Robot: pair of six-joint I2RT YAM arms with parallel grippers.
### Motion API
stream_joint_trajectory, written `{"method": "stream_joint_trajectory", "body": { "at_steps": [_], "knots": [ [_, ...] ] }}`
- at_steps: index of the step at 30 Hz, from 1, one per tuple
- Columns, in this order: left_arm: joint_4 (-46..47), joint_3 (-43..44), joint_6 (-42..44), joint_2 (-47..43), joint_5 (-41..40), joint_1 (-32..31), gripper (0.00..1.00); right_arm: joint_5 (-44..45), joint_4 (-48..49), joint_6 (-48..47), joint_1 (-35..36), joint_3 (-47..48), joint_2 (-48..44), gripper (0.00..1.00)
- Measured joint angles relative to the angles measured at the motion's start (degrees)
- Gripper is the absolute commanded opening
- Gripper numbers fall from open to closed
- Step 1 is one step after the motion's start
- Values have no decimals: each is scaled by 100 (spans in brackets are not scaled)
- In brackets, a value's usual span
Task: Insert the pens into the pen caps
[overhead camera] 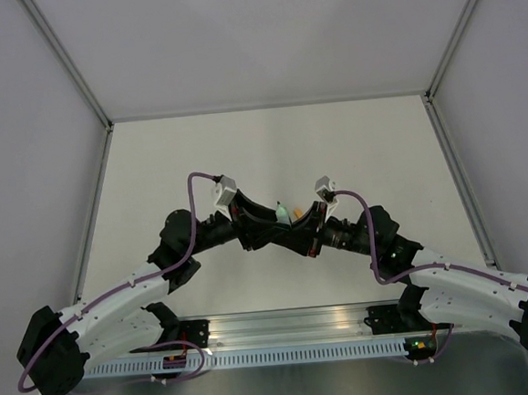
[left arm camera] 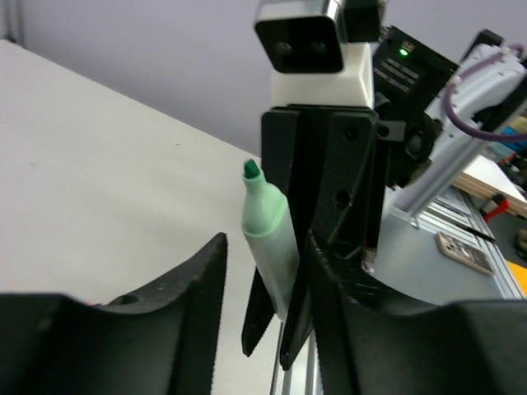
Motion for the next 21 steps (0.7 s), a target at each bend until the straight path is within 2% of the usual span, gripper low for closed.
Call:
{"method": "stream_joint_trajectory", "body": {
  "at_steps": [1,4,7,9,11,13,15,17,18,19,21],
  "knots": [
    [181,-61,-26,44,109,-2,41,-35,28,9,0,0,4,0],
    [704,-184,-186,186,380,0,18,-175,109,28,0,-7,55,0],
    [1043,-229,-557,273,564,26,9,-341,258,-55,-2,-7,94,0],
    [1213,-243,-750,286,654,28,9,-435,354,-109,0,-7,98,0],
    [1298,-245,-824,286,737,35,33,-501,411,-111,0,-7,98,0],
    [1325,-245,-833,286,750,33,48,-555,422,-79,0,-7,103,0],
    [1355,-245,-850,273,765,9,52,-588,400,-39,0,-7,179,0],
    [1355,-245,-857,264,763,4,51,-621,393,-15,0,-7,243,0],
    [1355,-245,-857,262,761,4,47,-649,398,-4,0,-7,264,0],
    [1355,-245,-857,262,761,4,35,-682,404,2,0,-4,284,0],
    [1357,-249,-863,278,748,28,20,-793,431,4,15,11,299,0]
  ]
}}
